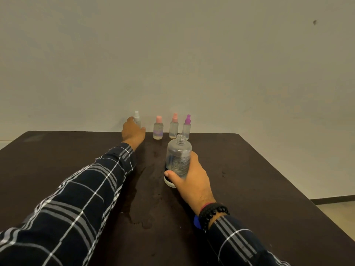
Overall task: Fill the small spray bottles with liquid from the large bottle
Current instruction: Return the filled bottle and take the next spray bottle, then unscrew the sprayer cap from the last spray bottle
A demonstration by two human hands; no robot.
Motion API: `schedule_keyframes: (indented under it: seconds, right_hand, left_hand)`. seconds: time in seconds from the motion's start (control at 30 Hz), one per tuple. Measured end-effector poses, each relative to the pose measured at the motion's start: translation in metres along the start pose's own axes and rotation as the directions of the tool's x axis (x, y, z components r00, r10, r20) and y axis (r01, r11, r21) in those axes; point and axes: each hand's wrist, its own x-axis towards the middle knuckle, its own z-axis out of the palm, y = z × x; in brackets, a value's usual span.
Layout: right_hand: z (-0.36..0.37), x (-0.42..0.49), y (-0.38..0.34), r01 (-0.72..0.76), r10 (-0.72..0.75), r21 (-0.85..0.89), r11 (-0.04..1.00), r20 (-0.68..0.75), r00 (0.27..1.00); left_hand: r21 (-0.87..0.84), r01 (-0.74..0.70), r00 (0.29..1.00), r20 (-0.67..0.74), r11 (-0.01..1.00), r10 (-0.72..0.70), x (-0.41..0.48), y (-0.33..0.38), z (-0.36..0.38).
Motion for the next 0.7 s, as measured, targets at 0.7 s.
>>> schedule_keyframes:
  seconds: [0.7]
  right_hand:
    - [-0.001,-0.006,-0.006,-0.019,0.020,-0.012,1.000,0.032,0.999]
  left_hand:
    - [0.202,-0.137,0.977,0.187,0.970,0.099,-0.107,-0.006,-0.085]
